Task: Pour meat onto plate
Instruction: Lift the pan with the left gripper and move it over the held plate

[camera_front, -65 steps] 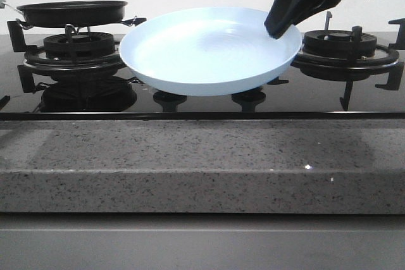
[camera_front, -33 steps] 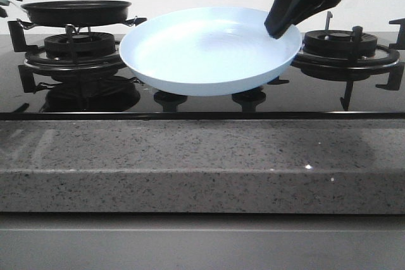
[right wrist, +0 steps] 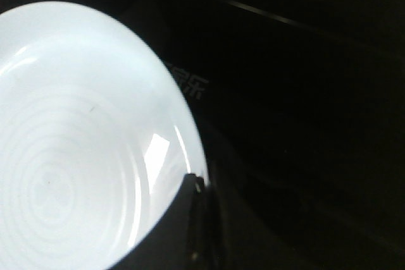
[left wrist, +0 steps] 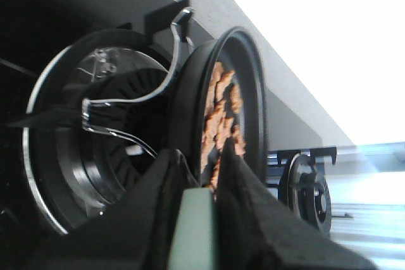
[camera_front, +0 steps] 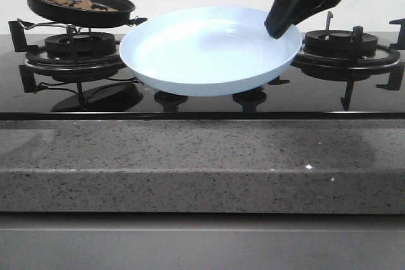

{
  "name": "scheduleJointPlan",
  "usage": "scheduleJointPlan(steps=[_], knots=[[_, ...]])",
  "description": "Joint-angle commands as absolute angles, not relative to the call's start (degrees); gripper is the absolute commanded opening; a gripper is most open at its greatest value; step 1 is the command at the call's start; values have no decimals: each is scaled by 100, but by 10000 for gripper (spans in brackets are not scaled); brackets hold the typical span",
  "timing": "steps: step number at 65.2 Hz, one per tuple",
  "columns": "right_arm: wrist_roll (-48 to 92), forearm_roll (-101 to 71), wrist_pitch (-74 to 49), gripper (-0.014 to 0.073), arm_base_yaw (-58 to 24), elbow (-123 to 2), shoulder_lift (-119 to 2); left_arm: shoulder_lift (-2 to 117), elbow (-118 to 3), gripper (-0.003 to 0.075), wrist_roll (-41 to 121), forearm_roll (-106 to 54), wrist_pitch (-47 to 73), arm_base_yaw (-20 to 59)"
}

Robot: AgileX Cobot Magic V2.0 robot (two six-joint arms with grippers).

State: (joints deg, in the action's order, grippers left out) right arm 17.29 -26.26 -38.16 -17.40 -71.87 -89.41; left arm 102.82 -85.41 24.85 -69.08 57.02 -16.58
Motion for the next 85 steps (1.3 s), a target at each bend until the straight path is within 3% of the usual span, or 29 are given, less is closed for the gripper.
scheduleJointPlan(steps=[1,42,60,85], knots=[[1802,-2805,-3558,-69,-1724,-7335,-8680,9662,-8701,-20,2618,-7287,5775,-1757],[1802,-2805,-3558,-69,-1724,-7335,-8680,7604,-7487,-20,3730,-7971,5476,-1173],[1802,-2805,-3558,-69,-1724,-7335,-8680,7268,-6830,-20,4091,-7821,4741,-90],[1802,-2805,-3558,-69,-1724,-7335,-8680,6953,-6804,-20,4161,-5942,2992,1807]])
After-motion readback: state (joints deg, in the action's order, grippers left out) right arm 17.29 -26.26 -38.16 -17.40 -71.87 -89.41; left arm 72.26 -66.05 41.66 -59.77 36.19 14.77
